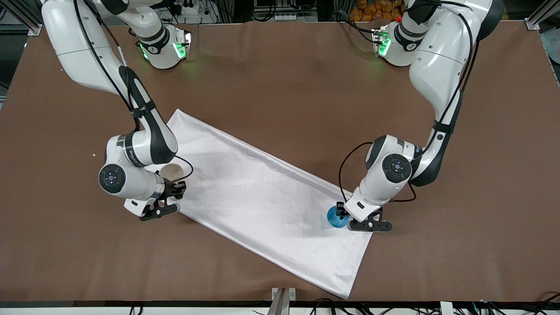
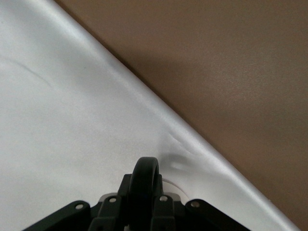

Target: Place blue cup into white mug on table

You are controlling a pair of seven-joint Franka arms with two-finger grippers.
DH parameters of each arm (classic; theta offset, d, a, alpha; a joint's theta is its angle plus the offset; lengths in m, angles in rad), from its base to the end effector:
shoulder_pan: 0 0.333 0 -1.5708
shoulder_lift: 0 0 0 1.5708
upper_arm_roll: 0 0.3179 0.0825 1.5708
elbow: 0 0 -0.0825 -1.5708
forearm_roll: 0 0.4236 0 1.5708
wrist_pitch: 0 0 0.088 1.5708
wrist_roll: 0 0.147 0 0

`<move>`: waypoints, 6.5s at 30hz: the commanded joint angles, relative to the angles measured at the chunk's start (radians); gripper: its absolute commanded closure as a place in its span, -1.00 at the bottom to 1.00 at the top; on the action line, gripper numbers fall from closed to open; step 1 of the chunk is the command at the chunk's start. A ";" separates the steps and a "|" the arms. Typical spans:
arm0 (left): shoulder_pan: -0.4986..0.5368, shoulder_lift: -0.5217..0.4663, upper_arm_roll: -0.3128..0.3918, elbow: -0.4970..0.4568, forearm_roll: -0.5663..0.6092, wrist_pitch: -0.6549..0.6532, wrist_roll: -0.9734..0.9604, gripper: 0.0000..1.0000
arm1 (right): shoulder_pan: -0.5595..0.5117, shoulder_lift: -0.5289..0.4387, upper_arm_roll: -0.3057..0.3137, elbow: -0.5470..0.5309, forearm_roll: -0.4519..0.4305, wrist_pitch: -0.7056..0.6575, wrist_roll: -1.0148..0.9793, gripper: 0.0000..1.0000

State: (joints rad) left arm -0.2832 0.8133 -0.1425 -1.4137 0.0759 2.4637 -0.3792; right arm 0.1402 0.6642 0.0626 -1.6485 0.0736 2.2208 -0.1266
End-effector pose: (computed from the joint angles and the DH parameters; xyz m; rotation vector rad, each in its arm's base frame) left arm 0.7322 -0.3087 0.1809 2.9893 -0.0643 0.3136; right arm 0.6886 0.1439 0.1537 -3.0182 -0.4109 0.1445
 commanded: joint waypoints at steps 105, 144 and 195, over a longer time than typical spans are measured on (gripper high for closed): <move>0.121 -0.513 -0.141 -0.323 0.028 -0.364 -0.098 1.00 | 0.380 -0.014 0.132 0.214 -0.189 -0.029 1.049 -1.00; 0.039 -0.499 -0.160 -0.314 0.032 -0.362 -0.175 1.00 | -0.163 -0.169 0.118 0.168 -0.187 -0.320 0.191 -1.00; -0.148 -0.461 -0.166 -0.330 0.032 -0.368 -0.391 1.00 | -0.116 -0.702 -0.033 0.029 -0.048 -0.556 0.067 -1.00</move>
State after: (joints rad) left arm -0.3994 0.3636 -0.3067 -1.7226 0.0818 2.0984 -0.7109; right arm 0.0515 0.0087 0.0401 -1.5848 -0.0729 1.6586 -0.0454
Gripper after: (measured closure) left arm 0.974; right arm 0.000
